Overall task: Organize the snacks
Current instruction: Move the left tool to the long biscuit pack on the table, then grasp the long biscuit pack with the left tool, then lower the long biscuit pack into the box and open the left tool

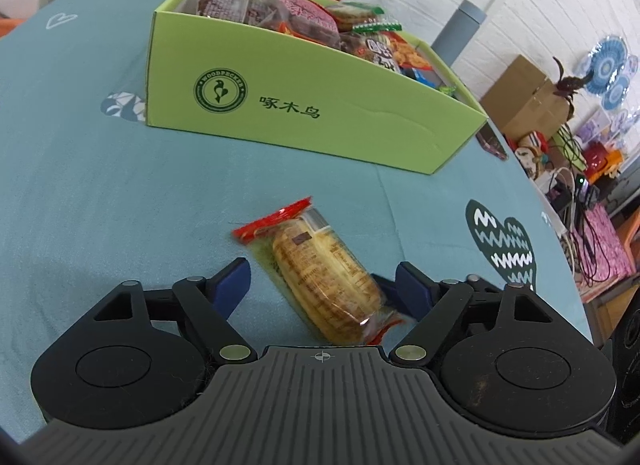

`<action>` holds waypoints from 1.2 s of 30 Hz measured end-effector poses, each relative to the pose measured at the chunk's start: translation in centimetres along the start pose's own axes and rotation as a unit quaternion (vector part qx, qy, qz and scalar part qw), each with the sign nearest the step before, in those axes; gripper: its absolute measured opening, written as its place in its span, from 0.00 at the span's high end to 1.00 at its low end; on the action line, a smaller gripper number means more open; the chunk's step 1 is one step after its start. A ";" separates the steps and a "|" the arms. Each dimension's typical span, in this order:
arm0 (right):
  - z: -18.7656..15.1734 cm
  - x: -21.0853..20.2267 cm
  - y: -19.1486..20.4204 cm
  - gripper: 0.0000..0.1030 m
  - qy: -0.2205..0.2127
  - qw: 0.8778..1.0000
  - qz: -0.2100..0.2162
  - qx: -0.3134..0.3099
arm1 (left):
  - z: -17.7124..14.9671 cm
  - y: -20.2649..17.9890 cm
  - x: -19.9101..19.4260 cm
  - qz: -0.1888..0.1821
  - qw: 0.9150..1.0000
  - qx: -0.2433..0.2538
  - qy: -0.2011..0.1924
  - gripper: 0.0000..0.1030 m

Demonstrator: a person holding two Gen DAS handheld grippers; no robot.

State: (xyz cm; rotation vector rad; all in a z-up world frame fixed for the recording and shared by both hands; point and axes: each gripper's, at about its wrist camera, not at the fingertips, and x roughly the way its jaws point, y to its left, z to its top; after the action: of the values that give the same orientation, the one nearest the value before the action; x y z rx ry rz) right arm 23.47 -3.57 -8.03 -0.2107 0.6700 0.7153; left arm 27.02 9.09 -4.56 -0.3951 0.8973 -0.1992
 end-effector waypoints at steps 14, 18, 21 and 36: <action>0.1 -1.0 0.7 0.45 -0.008 0.999 -0.028 0.016 | -0.1 -0.2 0.1 0.000 0.999 0.032 -0.004 0.84; 1.5 -2.6 0.0 0.45 -0.031 0.999 -0.016 0.032 | 0.9 0.2 -1.6 -0.026 0.999 0.006 -0.027 0.86; 3.6 -3.7 0.2 0.45 -0.065 0.998 -0.022 0.014 | 2.8 -0.4 -3.6 -0.032 0.998 0.005 -0.061 0.85; 18.5 6.4 -9.0 0.43 -0.101 0.995 -0.004 -0.004 | 20.7 2.5 1.9 0.025 0.993 -0.005 -0.118 0.83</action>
State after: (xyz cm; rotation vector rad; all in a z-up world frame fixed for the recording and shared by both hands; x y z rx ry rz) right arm 42.18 0.51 1.85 -0.1452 0.4725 0.7204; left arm 44.59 15.87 4.60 -0.3964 0.6742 -0.0999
